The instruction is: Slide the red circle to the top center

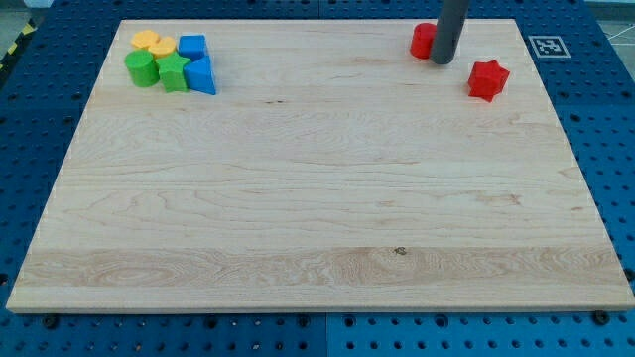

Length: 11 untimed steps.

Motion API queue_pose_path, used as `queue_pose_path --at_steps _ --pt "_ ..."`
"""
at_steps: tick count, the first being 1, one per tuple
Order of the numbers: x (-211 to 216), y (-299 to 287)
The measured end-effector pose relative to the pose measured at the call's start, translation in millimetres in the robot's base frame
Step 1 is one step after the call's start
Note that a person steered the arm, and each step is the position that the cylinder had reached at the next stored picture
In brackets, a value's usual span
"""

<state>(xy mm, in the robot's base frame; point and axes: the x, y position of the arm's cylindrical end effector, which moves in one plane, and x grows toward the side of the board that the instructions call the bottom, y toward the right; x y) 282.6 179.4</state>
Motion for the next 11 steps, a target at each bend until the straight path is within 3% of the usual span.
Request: queue_pose_path --at_steps 1,3,11 --pt "3.0 39.6" --pt "-21.7 52.8" --pt "-21.8 -80.4"
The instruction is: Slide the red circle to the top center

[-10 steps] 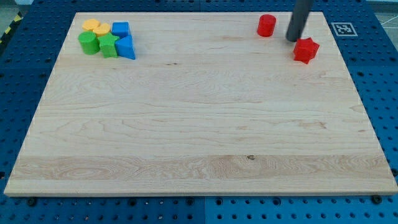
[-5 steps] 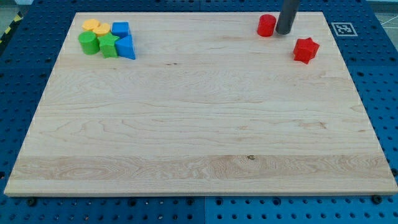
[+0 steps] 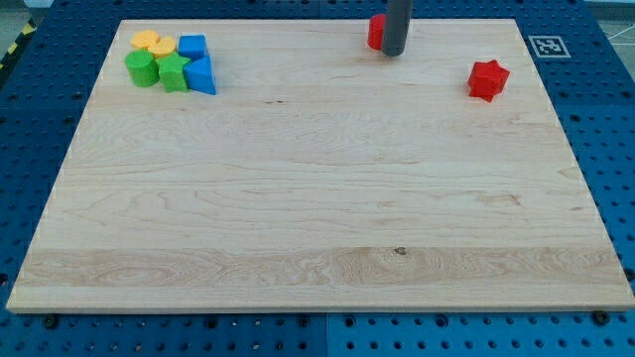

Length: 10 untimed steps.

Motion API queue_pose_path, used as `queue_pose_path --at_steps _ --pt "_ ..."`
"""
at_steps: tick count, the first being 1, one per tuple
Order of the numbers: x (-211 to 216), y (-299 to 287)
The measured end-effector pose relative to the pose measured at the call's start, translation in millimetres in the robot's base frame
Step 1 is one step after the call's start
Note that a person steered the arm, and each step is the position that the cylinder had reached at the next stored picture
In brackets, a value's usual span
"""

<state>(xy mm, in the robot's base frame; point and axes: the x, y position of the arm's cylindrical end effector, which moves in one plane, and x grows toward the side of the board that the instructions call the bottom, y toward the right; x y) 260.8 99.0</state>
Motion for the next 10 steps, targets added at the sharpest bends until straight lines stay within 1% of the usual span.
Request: queue_pose_path --at_steps 1,2,3,5,7,8,10 --pt "0.5 8.9" --pt "-9.5 19.7" --pt "-9.5 18.4" --pt "-30.6 16.9" --pt "-33.9 14.9" --pt "-57.4 15.3" --pt "-57.2 -13.7"
